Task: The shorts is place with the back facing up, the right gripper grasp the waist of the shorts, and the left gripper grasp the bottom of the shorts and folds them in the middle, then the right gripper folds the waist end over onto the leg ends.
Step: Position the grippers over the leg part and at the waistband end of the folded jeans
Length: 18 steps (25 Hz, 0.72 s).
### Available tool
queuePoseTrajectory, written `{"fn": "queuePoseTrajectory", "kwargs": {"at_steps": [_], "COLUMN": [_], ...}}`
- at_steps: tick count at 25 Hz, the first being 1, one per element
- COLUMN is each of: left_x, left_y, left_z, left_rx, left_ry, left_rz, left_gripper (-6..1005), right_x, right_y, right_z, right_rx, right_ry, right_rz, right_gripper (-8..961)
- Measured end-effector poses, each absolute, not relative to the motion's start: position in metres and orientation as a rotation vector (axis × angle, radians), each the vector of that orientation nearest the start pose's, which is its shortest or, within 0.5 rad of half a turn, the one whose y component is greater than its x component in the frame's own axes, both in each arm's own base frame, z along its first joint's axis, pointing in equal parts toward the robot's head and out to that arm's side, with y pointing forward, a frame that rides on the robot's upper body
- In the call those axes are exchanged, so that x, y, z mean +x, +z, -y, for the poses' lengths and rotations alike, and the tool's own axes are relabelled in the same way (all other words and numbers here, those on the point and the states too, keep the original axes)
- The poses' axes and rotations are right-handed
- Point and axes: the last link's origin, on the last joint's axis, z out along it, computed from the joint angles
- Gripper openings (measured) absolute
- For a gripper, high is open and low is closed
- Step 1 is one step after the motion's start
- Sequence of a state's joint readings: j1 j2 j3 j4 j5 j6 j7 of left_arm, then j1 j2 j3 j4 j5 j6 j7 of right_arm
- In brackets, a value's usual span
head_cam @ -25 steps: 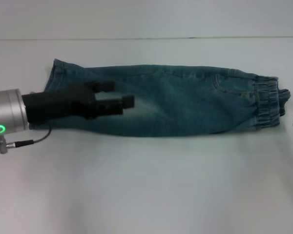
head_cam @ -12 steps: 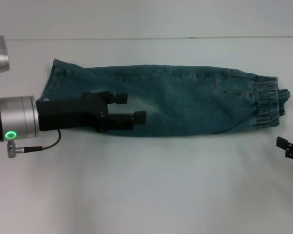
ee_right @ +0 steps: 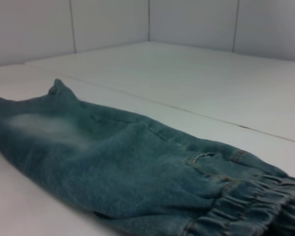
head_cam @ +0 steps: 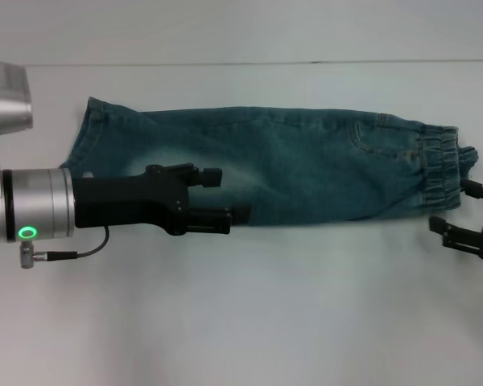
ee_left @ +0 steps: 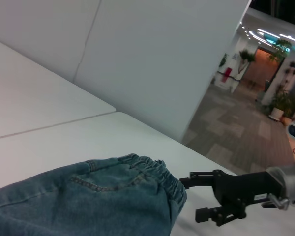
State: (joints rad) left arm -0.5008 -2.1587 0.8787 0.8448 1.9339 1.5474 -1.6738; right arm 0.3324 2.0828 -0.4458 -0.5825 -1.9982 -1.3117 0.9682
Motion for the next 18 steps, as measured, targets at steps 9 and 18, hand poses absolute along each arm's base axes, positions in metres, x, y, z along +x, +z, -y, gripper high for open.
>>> {"fn": "queuePoseTrajectory", "kwargs": {"at_steps": [9,18], "left_x": [-0.218,-0.219], "left_y": [-0.022,-0.024], "left_z": [-0.327,-0.326], "left_rx": [-2.811,-2.821], "left_ry": [-0.734,-0.731], "left_rz": [0.770,0.731], "left_gripper": [933,934], "right_x": [0.367,0.369], "right_y": [0.005,0.004], "right_z": [-0.304,-0.297], "right_rx": [-2.340,-2.357], "right_ry": [0.329,0.326], "right_rz": [-0.550,-0.492], "right_gripper": [898,727]}}
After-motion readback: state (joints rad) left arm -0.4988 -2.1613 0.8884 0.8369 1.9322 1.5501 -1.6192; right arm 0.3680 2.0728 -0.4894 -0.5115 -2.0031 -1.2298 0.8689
